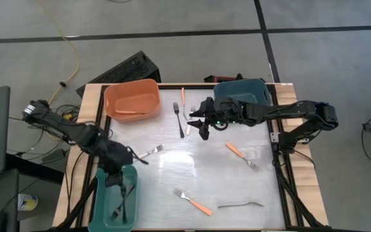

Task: Sort silverware by color (type)
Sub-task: Put the orange fork into the orange bin

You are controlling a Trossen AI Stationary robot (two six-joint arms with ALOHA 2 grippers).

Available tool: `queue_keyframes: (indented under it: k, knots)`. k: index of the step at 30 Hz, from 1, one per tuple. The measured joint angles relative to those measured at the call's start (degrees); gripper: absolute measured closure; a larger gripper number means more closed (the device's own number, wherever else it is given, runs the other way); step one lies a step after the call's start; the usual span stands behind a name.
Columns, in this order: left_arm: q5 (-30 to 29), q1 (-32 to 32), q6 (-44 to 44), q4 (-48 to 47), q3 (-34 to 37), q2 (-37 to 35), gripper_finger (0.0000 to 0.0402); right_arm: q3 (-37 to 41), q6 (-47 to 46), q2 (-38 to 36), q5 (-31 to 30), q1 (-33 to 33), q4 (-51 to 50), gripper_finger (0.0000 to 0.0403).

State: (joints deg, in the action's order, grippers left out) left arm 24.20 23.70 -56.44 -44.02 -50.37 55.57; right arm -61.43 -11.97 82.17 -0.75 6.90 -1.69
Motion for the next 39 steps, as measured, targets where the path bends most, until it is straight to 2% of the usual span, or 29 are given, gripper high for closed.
queue_keyframes:
  k: [6,8,12,15,18,23,25,30,34,39]
  knots:
    - [-11.2,-3.6,6.1,3.8,0.0,-5.8,0.0283,0.0,-3.1,0.0,0.9,-0.4,-0.3,0.0191]
    - [-18.6,-4.8,11.9,6.4,0.0,-6.9,0.0283,0.0,-4.7,0.0,2.6,-0.7,-2.2,0.0191]
    - [-38.0,-7.1,26.3,15.3,0.0,-7.1,0.0283,0.0,-10.1,0.0,4.7,-2.4,-10.3,0.0191]
    - [-43.8,-10.4,38.8,22.1,0.0,-5.8,0.0283,0.0,-14.3,0.0,6.4,-4.1,-18.7,0.0191]
    - [-42.0,-15.8,46.1,27.3,0.0,-3.5,0.0283,0.0,-18.8,-0.6,6.9,-6.5,-28.8,0.0191]
    - [-26.0,-25.6,49.3,32.3,0.0,2.6,0.0283,0.0,-26.4,-1.6,6.9,-11.7,-46.7,0.0191]
    - [-21.6,-28.6,49.1,33.9,0.0,5.3,0.0283,0.0,-29.0,-2.0,6.9,-14.2,-53.4,0.0191]
    - [-20.1,-33.0,44.7,39.5,0.0,9.8,0.0283,0.3,-31.6,-2.4,7.1,-18.1,-68.6,0.0191]
    - [-19.9,-34.1,43.3,40.8,0.0,10.8,0.0283,3.6,-31.6,-2.4,7.0,-17.5,-71.2,0.0191]
    - [-19.8,-34.1,43.1,41.1,0.0,10.9,0.0283,12.2,-31.4,-2.7,9.2,-15.7,-62.9,0.0191]
